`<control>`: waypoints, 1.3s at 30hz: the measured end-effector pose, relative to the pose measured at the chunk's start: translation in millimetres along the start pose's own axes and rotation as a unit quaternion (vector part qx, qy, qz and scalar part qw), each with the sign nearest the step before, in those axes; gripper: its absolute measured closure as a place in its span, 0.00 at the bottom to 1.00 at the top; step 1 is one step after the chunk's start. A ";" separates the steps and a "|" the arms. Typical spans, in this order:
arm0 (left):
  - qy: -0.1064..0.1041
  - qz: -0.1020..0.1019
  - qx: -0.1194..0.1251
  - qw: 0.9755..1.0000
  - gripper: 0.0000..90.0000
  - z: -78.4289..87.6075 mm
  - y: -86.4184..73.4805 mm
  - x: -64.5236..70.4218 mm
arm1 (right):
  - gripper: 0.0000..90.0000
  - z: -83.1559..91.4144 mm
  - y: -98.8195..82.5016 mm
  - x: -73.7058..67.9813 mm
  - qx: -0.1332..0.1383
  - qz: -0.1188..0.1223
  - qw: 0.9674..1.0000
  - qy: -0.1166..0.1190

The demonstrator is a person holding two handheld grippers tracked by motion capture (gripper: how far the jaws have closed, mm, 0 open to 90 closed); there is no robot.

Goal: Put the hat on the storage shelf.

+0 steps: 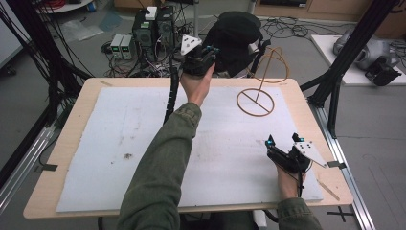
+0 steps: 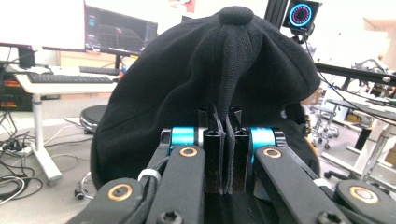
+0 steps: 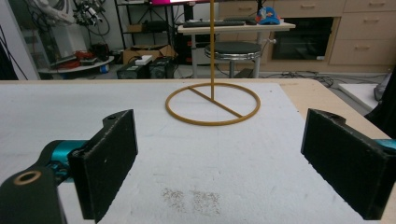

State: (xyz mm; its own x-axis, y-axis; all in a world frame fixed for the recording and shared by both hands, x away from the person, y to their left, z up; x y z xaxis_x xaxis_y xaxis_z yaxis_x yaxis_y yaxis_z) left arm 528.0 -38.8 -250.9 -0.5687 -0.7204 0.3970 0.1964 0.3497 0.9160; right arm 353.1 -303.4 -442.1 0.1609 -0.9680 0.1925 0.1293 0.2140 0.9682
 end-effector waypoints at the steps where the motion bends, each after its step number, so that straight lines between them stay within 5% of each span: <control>1: -0.001 -0.004 -0.002 1.000 0.97 -5.9 0.4 5.1 | 0.11 -0.9 -1.0 0.6 -0.003 -0.002 1.000 0.000; 18: -0.036 -0.018 -0.031 0.999 0.97 -74.1 -1.7 53.1 | 0.11 -0.6 -1.0 1.1 0.002 -0.004 1.000 0.007; 26: -0.017 -0.023 -0.035 0.999 0.97 -92.5 2.2 52.2 | 0.11 -1.3 1.7 -0.3 0.010 -0.001 1.000 0.006; 33: -0.044 0.009 -0.048 0.998 0.97 -103.9 -0.2 56.6 | 0.11 -1.4 1.5 -1.8 0.007 -0.004 1.000 0.007; 37: -0.046 0.001 -0.074 0.996 0.97 -111.2 -15.1 58.0 | 0.11 -1.0 3.0 -3.8 0.013 0.001 1.000 0.009; 39: -0.042 -0.020 -0.095 0.994 0.97 -116.5 -25.2 58.4 | 0.11 -0.9 3.3 -4.7 0.012 -0.001 1.000 0.011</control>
Point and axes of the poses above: each handheld gripper's, and its own axes: z roughly backward along the jaws, y roughly out of its top, x roughly to its right, the point moved 6 cm from there along -z, roughly forward along the jaws, and after that the axes turned 14 degrees about z, right-handed, at the moved point
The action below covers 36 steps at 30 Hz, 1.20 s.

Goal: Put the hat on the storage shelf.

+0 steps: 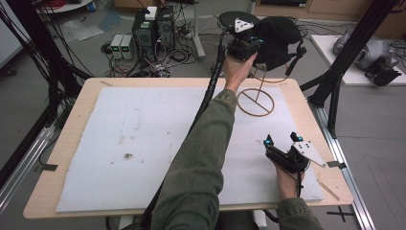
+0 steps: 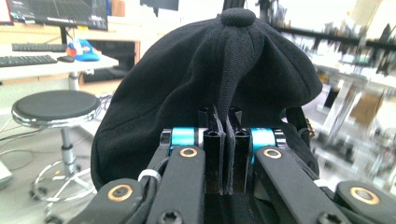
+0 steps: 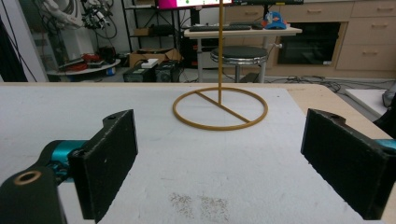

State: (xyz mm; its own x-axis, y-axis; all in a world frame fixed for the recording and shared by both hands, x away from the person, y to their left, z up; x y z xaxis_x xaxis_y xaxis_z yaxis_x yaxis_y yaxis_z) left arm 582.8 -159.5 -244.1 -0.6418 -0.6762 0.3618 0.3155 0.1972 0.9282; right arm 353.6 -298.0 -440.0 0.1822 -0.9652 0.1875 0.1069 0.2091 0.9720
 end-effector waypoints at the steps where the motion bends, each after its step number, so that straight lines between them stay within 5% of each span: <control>1: 0.004 -0.005 -0.006 1.000 0.97 -2.2 -2.9 -0.2 | 0.11 0.0 0.0 0.0 0.000 0.000 1.000 0.000; 6: 0.009 -0.019 -0.040 0.999 0.97 -13.9 -18.8 1.5 | 0.11 0.0 0.7 -0.7 0.000 0.001 1.000 0.001; 13: 0.001 -0.013 -0.064 0.998 0.97 -19.4 -18.1 0.9 | 0.11 0.0 1.3 -1.8 0.002 0.000 1.000 0.002; 19: -0.014 -0.012 -0.068 0.998 0.93 -20.2 -23.3 4.7 | 0.11 -0.1 2.4 -2.4 0.005 0.000 1.000 0.001; 30: -0.003 -0.006 -0.087 0.996 0.86 -26.9 -39.4 1.4 | 0.11 1.5 3.7 0.1 0.010 -0.007 1.000 -0.001; 36: -0.005 0.010 -0.076 0.997 0.66 -25.1 -37.8 -1.8 | 0.11 1.6 3.6 0.2 0.009 -0.006 1.000 -0.002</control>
Point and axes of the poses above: each handheld gripper's, and its own axes: z roughly backward along the jaws, y roughly out of its top, x roughly to its right, the point moved 6 cm from there along -z, roughly forward along the jaws, and after that the axes turned 14 degrees about z, right-handed, at the moved point
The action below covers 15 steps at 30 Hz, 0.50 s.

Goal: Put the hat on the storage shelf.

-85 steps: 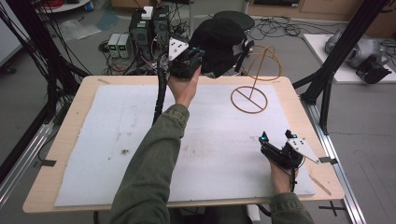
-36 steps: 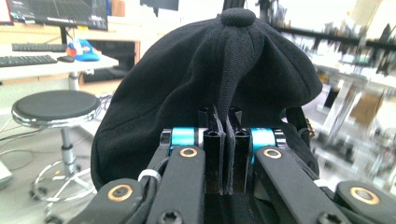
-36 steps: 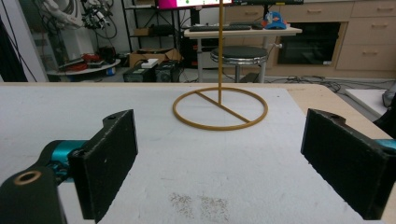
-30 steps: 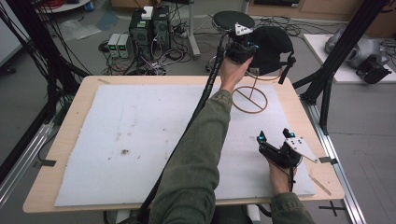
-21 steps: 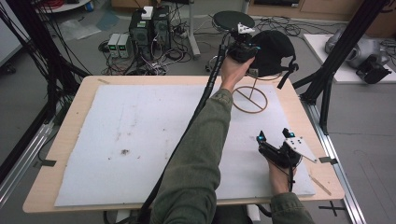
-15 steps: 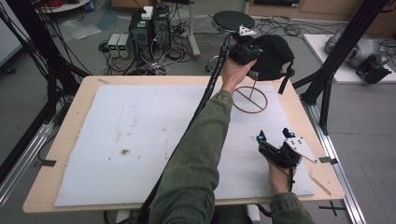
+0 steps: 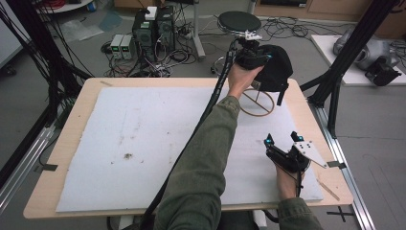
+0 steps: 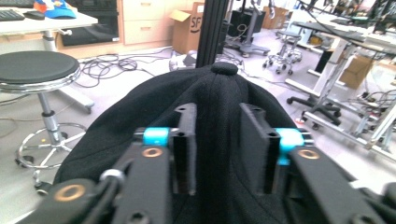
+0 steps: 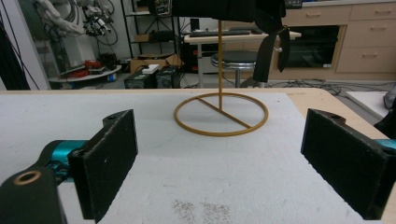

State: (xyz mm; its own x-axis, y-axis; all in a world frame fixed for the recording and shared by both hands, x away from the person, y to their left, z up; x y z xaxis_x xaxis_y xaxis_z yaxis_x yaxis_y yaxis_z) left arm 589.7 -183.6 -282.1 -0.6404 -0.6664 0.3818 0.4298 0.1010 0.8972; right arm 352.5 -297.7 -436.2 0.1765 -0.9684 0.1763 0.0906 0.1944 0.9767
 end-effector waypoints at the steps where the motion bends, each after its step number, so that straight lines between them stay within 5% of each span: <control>1: 0.001 0.004 0.003 1.000 0.60 1.2 0.3 -1.9 | 0.11 0.1 0.1 -0.1 0.001 0.002 1.000 0.000; 2: 0.003 0.007 0.009 1.000 0.51 2.7 0.8 -3.9 | 0.11 0.1 0.5 -0.2 0.002 0.002 1.000 -0.001; 8: 0.010 0.007 0.026 1.000 0.34 13.1 1.8 -13.1 | 0.11 0.2 0.4 -0.1 0.000 0.005 1.000 -0.001; 15: 0.010 0.003 0.034 0.999 0.28 29.3 1.4 -16.9 | 0.11 0.3 0.6 0.2 0.000 0.003 1.000 -0.002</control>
Point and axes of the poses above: each handheld gripper's, and its own axes: z roughly backward along the jaws, y roughly out of its top, x roughly to its right, the point moved 6 cm from there along -z, roughly forward along the jaws, and after that the axes turned 14 degrees about z, right-handed, at the moved point
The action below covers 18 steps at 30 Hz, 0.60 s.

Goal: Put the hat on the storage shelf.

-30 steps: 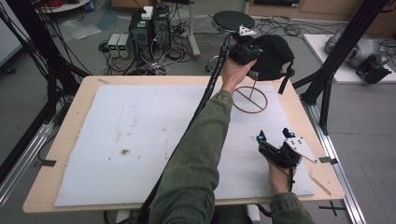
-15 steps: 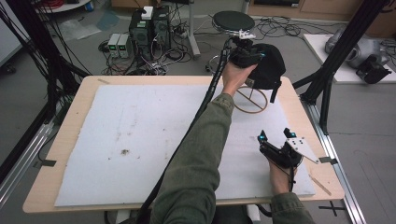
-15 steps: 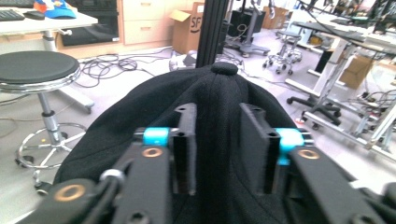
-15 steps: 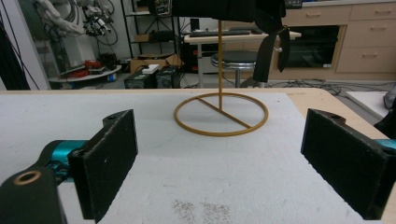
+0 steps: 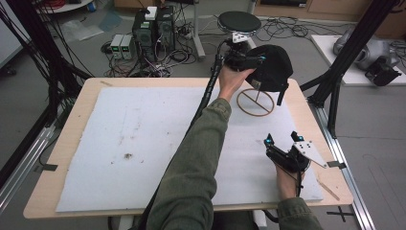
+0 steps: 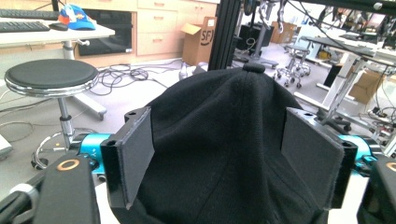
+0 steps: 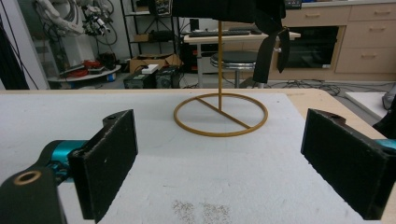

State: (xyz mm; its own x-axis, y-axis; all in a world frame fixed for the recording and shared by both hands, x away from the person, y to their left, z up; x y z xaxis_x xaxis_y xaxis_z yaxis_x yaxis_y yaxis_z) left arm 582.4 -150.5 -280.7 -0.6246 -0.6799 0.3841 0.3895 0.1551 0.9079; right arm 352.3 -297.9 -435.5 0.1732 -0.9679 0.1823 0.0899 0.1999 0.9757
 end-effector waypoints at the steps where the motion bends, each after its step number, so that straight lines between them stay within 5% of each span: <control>1: 0.001 -0.002 0.001 1.000 0.28 2.3 0.2 0.1 | 0.11 0.1 0.1 0.2 0.000 0.000 1.000 0.000; 12: -0.002 -0.020 0.006 1.000 0.23 34.7 2.2 1.1 | 0.11 3.0 2.2 -0.8 0.007 0.002 1.000 -0.004; 18: -0.020 -0.027 0.010 0.999 0.22 58.9 4.8 1.4 | 0.11 3.0 1.8 -1.0 0.006 0.000 1.000 -0.003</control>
State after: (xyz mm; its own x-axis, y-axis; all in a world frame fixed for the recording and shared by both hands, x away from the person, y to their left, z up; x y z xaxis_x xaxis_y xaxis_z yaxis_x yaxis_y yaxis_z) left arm 543.5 -108.5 -266.0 -0.6704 -0.6591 0.3408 0.3415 0.1336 0.9303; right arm 349.3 -297.0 -433.5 0.1668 -0.9689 0.1829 0.0791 0.1980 0.9770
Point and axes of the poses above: each handheld gripper's, and its own axes: z roughly backward along the jaws, y roughly out of its top, x roughly to its right, the point moved 6 cm from there along -z, roughly forward along the jaws, and after that the axes turned 14 degrees about z, right-handed, at the moved point
